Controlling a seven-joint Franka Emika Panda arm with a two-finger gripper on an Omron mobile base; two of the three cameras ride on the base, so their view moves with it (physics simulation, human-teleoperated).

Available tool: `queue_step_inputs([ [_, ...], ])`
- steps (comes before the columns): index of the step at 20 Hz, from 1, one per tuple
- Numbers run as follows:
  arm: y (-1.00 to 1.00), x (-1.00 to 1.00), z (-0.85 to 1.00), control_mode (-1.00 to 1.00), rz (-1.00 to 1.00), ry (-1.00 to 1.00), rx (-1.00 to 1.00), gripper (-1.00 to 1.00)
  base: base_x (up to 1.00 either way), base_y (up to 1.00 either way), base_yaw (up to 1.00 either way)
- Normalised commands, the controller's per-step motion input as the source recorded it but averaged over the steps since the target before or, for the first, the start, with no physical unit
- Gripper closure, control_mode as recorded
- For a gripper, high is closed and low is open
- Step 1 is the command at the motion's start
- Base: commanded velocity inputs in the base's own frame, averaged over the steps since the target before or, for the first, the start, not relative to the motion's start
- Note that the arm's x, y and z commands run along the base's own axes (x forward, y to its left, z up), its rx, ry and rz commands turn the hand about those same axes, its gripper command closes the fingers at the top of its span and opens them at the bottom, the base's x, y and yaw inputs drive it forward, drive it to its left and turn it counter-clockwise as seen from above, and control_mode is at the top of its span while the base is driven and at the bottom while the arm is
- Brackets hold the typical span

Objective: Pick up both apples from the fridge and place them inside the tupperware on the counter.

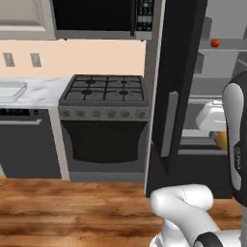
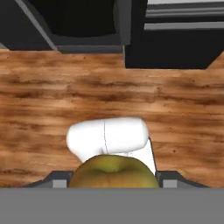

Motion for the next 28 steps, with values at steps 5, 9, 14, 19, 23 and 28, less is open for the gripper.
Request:
queue_step_inputs([
  [5,0.0,0.0,0.0,1.0,0.0,0.0,0.0,1.0,-0.15,0.76,0.68],
  [9,0.0,0.0,0.0,1.0,0.0,0.0,0.0,1.0,-0.02,0.7,0.74],
  [14,0.0,0.0,0.0,1.0,0.0,0.0,0.0,1.0,0.0,0.69,0.72],
  [19,0.0,0.0,0.0,1.0,0.0,0.0,0.0,1.0,0.0,0.58,0.6],
  [23,0.0,0.0,0.0,1.0,0.0,0.0,0.0,1.0,0.0,0.44,0.42],
  [28,0.0,0.0,0.0,1.0,0.0,0.0,0.0,1.0,0.0,0.26,0.35],
])
